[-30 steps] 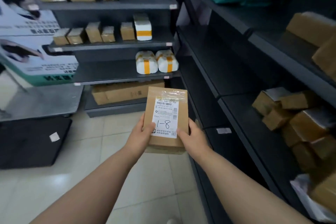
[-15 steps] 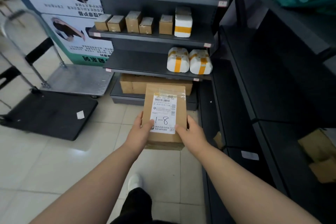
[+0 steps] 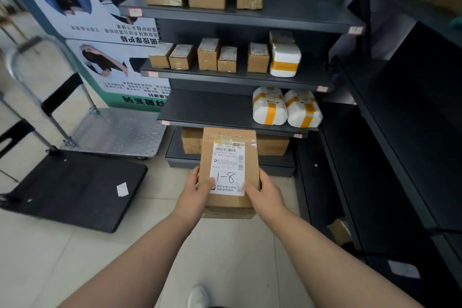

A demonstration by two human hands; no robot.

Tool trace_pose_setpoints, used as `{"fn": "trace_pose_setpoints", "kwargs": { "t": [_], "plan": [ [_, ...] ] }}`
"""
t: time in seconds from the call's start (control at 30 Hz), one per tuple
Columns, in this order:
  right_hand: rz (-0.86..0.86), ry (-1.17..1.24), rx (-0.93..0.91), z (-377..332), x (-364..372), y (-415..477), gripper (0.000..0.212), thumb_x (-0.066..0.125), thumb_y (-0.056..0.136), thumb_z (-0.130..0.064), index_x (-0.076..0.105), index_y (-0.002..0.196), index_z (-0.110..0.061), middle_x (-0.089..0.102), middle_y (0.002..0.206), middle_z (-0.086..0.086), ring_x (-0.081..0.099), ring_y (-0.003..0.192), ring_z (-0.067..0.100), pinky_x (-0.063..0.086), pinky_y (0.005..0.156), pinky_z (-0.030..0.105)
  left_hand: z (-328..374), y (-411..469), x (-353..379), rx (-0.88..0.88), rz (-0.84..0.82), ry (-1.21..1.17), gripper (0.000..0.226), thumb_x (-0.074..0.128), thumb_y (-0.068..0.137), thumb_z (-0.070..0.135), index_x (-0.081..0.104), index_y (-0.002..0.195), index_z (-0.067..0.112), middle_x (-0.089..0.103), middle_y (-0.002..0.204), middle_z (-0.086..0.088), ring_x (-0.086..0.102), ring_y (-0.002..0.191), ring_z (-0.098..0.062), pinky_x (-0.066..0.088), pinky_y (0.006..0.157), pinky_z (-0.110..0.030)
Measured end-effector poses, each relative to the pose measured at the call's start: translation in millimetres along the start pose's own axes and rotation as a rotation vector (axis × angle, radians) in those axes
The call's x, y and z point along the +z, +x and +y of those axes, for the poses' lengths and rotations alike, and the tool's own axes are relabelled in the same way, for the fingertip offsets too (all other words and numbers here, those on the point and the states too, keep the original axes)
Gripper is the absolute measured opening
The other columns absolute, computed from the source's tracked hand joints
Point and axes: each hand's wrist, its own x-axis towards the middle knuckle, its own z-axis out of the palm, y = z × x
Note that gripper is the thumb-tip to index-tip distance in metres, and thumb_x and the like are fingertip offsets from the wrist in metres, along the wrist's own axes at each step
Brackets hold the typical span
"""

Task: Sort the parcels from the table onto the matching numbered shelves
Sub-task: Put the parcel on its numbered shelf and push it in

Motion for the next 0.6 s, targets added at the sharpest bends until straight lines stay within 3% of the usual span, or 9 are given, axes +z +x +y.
{"fn": "trace_pose_setpoints", "kwargs": {
  "t": [0.13,0.37,0.47,0.6],
  "plan": [
    [0.004,0.02,0.029,-11,34,28,0.043,0.055,0.093,-0.018,0.048,0.134,-0.031,0.06,0.105,-0.018,0.057,0.092,-0.005,0.046,0.073,0.014,0,41,-32,-0.028,-0.017,0.043,0.035,0.048,0.098,0.019,0.045,0.132,0.027,0.063,0.119,0.008,0.06,0.098,-0.003,0.046,0.079,-0.023],
    [0.013,-0.01,0.125,-14,56,79,0.049,0.055,0.093,-0.019,0.042,0.138,-0.033,0.061,0.115,-0.011,0.059,0.1,0.008,0.052,0.083,0.027,-4,95,-47,-0.134,-0.073,0.043,0.043,0.054,0.095,0.025,0.041,0.136,0.031,0.061,0.121,0.009,0.06,0.107,-0.01,0.047,0.094,-0.033],
    [-0.001,-0.019,0.15,-16,63,111,0.048,0.056,0.093,-0.019,0.043,0.138,-0.031,0.06,0.111,-0.013,0.059,0.097,0.004,0.052,0.081,0.025,-3,127,-48,-0.174,-0.059,0.048,0.052,0.057,0.087,0.034,0.042,0.137,0.031,0.061,0.125,0.007,0.06,0.109,-0.015,0.045,0.101,-0.041],
    [-0.018,-0.022,0.192,-20,69,163,0.048,0.056,0.094,-0.018,0.041,0.139,-0.029,0.06,0.118,-0.007,0.059,0.101,0.01,0.052,0.083,0.027,2,175,-47,-0.187,-0.079,0.059,0.053,0.057,0.085,0.037,0.041,0.136,0.034,0.062,0.125,0.008,0.06,0.111,-0.015,0.045,0.102,-0.042]
  ]
}}
